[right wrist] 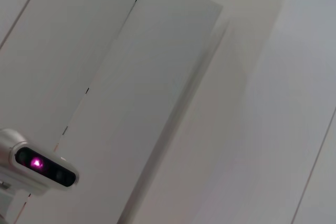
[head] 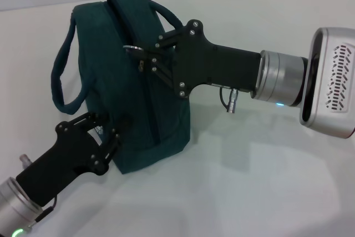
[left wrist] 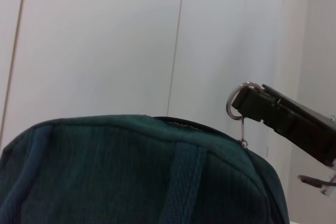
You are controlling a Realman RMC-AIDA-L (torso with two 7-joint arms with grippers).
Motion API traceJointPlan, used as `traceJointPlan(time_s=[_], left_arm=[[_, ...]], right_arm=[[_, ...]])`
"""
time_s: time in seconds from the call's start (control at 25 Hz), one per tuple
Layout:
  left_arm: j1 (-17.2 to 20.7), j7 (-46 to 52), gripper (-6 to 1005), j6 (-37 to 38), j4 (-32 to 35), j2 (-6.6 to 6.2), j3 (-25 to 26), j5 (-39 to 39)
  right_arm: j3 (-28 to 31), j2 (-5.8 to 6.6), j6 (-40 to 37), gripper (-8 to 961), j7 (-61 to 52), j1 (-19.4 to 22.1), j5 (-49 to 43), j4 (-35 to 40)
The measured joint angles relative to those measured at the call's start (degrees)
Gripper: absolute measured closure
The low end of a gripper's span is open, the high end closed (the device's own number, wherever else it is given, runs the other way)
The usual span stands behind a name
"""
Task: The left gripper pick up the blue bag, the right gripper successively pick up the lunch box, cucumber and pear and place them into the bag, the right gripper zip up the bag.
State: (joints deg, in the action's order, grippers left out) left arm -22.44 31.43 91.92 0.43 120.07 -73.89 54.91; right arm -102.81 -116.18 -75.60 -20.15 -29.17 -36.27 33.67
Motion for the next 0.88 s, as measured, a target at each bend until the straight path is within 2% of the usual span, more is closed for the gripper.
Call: traceJointPlan(time_s=[0.24,0.4,0.88], left_arm=[[1.3,-0.1,695,0.3,2.3,0.23,0.2,-0.2],[1.5,-0.1,751,0.4,2.8,0.28,0.3,-0.9],[1.5,-2.3,848,1.2,2.9,-0.1,-0.1,-0.1]], right_arm=[[0.3,0.0,-0.1,944,0.2,0.1,0.1,-0.4],[0.2,0.0,-0.1,944,0.2,0.1,0.1,-0.2],[0.0,0.0,-0.6,945,0.3,1.4,3.1,-0.2]])
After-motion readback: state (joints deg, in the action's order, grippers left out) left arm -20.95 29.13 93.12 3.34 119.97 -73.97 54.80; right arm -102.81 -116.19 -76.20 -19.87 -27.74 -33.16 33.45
